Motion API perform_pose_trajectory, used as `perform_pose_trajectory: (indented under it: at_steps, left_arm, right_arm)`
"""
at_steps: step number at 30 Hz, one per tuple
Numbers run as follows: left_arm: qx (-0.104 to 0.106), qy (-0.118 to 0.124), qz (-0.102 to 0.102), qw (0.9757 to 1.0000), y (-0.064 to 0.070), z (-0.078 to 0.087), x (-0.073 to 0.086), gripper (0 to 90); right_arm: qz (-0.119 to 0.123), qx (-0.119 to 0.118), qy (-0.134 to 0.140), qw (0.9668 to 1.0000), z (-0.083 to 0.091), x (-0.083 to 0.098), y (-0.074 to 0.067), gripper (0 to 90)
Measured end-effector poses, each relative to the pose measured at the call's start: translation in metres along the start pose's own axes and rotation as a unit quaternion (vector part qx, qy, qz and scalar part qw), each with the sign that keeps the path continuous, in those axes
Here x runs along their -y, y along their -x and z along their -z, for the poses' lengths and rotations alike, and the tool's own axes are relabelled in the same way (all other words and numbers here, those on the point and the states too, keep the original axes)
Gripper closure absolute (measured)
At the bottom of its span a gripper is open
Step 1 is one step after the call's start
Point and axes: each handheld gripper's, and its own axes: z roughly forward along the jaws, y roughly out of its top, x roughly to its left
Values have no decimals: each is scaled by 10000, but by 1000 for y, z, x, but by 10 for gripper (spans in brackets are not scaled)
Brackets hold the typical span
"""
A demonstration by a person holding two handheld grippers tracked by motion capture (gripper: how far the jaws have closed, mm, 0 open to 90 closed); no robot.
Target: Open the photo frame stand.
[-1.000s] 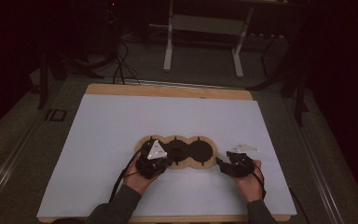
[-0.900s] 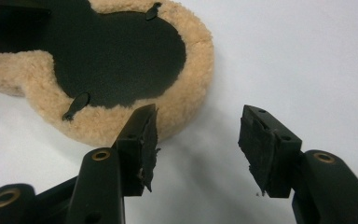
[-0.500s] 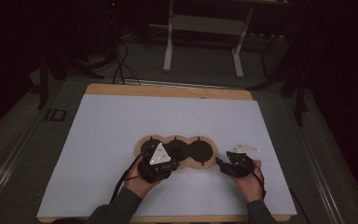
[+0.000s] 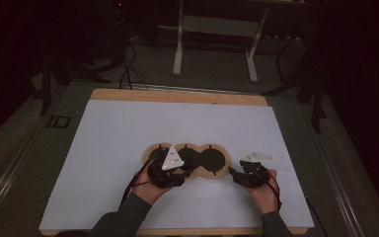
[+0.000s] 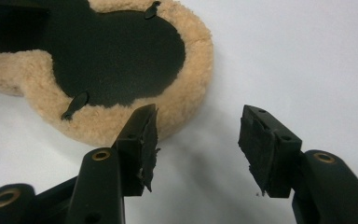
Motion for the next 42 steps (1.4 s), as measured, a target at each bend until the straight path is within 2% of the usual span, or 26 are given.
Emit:
perform_pose_trajectory:
  at_steps: [5, 21, 26, 37, 42]
  left_arm:
    - [-18, -122, -46, 9999, -3, -7, -5, 500]
    - [-189, -415, -369, 9983, -6, -27, -5, 437]
    - [-209, -500, -392, 9978, -8, -33, -5, 430]
    - [-410, -880, -601, 9935, -9, -48, 0, 451]
    - [-616, -1028, -771, 9898, -7, -54, 1, 477]
  right_arm:
    - [-34, 1, 21, 10000, 1, 0, 1, 453]
    - [-84, -2, 41, 10000, 1, 0, 4, 452]
    - [-89, -7, 41, 10000, 2, 1, 4, 452]
    - [-98, -16, 44, 9999, 1, 1, 4, 451]
    - [-106, -17, 50, 9999, 2, 1, 5, 451]
